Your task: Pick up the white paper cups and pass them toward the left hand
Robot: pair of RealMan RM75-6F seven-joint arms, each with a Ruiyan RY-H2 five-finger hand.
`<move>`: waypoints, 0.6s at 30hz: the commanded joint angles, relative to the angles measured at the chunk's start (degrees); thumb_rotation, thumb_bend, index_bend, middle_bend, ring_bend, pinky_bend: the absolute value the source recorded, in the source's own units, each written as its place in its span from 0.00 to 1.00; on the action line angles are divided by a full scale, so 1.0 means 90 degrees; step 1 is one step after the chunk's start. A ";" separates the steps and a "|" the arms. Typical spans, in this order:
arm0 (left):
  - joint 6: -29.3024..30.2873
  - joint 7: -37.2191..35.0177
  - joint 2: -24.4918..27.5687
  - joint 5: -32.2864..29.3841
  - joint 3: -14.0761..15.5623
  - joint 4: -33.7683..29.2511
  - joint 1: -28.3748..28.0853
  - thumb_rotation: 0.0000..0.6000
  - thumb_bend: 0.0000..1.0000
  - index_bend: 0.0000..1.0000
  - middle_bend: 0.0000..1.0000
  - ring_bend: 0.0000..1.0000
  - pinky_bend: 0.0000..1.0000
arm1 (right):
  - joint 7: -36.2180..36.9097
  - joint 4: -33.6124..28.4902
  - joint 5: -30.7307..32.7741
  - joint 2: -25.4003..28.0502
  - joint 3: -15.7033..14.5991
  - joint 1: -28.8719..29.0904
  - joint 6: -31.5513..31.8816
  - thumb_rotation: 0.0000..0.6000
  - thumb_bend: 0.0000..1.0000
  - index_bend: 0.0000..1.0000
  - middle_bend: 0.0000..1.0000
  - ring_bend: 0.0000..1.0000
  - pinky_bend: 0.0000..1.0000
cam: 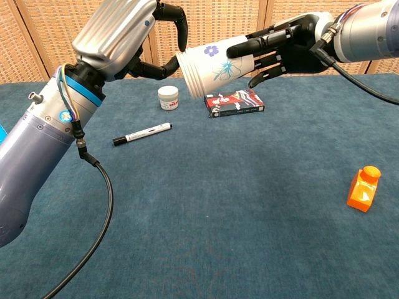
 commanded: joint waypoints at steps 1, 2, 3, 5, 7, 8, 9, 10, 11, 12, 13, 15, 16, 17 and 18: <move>-0.0004 0.0019 -0.0015 -0.0019 0.0006 0.0004 -0.0021 1.00 0.49 0.59 0.00 0.00 0.00 | 0.0029 -0.0005 -0.0033 0.0022 0.0021 -0.0023 -0.0019 1.00 0.52 0.55 0.58 0.43 0.56; -0.0006 0.0025 -0.0021 -0.0036 0.0005 0.0003 -0.0030 1.00 0.49 0.59 0.00 0.00 0.00 | 0.0042 -0.0008 -0.0051 0.0032 0.0030 -0.0034 -0.0025 1.00 0.52 0.55 0.58 0.43 0.56; -0.0004 0.0032 -0.0023 -0.0046 0.0003 0.0002 -0.0038 1.00 0.49 0.59 0.00 0.00 0.00 | 0.0052 -0.0009 -0.0064 0.0038 0.0035 -0.0040 -0.0033 1.00 0.52 0.55 0.58 0.43 0.56; 0.0005 0.0041 -0.0022 -0.0065 -0.0005 -0.0007 -0.0052 1.00 0.49 0.59 0.00 0.00 0.00 | 0.0071 -0.0015 -0.0091 0.0051 0.0044 -0.0054 -0.0049 1.00 0.52 0.55 0.58 0.43 0.56; -0.0002 0.0059 -0.0017 -0.0084 -0.0009 -0.0014 -0.0070 1.00 0.50 0.60 0.00 0.00 0.00 | 0.0084 -0.0020 -0.0121 0.0058 0.0043 -0.0068 -0.0062 1.00 0.52 0.55 0.58 0.43 0.56; -0.0010 0.0068 -0.0015 -0.0095 -0.0008 -0.0018 -0.0077 1.00 0.51 0.61 0.00 0.00 0.00 | 0.0091 -0.0020 -0.0132 0.0059 0.0041 -0.0073 -0.0068 1.00 0.52 0.55 0.58 0.43 0.56; -0.0019 0.0073 -0.0014 -0.0106 -0.0004 -0.0025 -0.0085 1.00 0.52 0.62 0.00 0.00 0.00 | 0.0104 -0.0019 -0.0143 0.0056 0.0041 -0.0080 -0.0076 1.00 0.52 0.55 0.58 0.43 0.56; -0.0029 0.0078 -0.0013 -0.0113 0.0002 -0.0028 -0.0090 1.00 0.53 0.63 0.00 0.00 0.00 | 0.0114 -0.0015 -0.0153 0.0054 0.0041 -0.0086 -0.0080 1.00 0.52 0.55 0.58 0.43 0.56; -0.0041 0.0083 -0.0012 -0.0122 0.0013 -0.0030 -0.0094 1.00 0.54 0.64 0.00 0.00 0.00 | 0.0123 -0.0011 -0.0168 0.0053 0.0042 -0.0091 -0.0084 1.00 0.52 0.55 0.58 0.43 0.56; -0.0045 0.0079 -0.0012 -0.0131 0.0019 -0.0035 -0.0094 1.00 0.54 0.64 0.00 0.00 0.00 | 0.0129 -0.0006 -0.0177 0.0051 0.0041 -0.0096 -0.0084 1.00 0.52 0.55 0.58 0.43 0.56; -0.0046 0.0077 -0.0013 -0.0136 0.0025 -0.0036 -0.0091 1.00 0.55 0.65 0.00 0.00 0.00 | 0.0136 -0.0001 -0.0180 0.0051 0.0042 -0.0100 -0.0084 1.00 0.52 0.55 0.58 0.43 0.56; -0.0030 0.0067 -0.0004 -0.0138 0.0053 -0.0033 -0.0069 1.00 0.55 0.65 0.00 0.00 0.00 | 0.0160 0.0018 -0.0186 0.0059 0.0055 -0.0113 -0.0085 1.00 0.52 0.55 0.58 0.43 0.56; -0.0017 0.0059 0.0006 -0.0136 0.0072 -0.0031 -0.0049 1.00 0.55 0.66 0.00 0.00 0.00 | 0.0170 0.0029 -0.0192 0.0071 0.0065 -0.0122 -0.0085 1.00 0.52 0.55 0.58 0.43 0.56; 0.0006 0.0053 0.0030 -0.0130 0.0107 -0.0025 -0.0011 1.00 0.55 0.66 0.00 0.00 0.00 | 0.0189 0.0045 -0.0200 0.0093 0.0083 -0.0138 -0.0085 1.00 0.52 0.55 0.58 0.43 0.56; 0.0030 0.0048 0.0051 -0.0121 0.0138 -0.0020 0.0023 1.00 0.55 0.66 0.00 0.00 0.00 | 0.0203 0.0055 -0.0204 0.0111 0.0097 -0.0150 -0.0085 1.00 0.52 0.55 0.58 0.43 0.56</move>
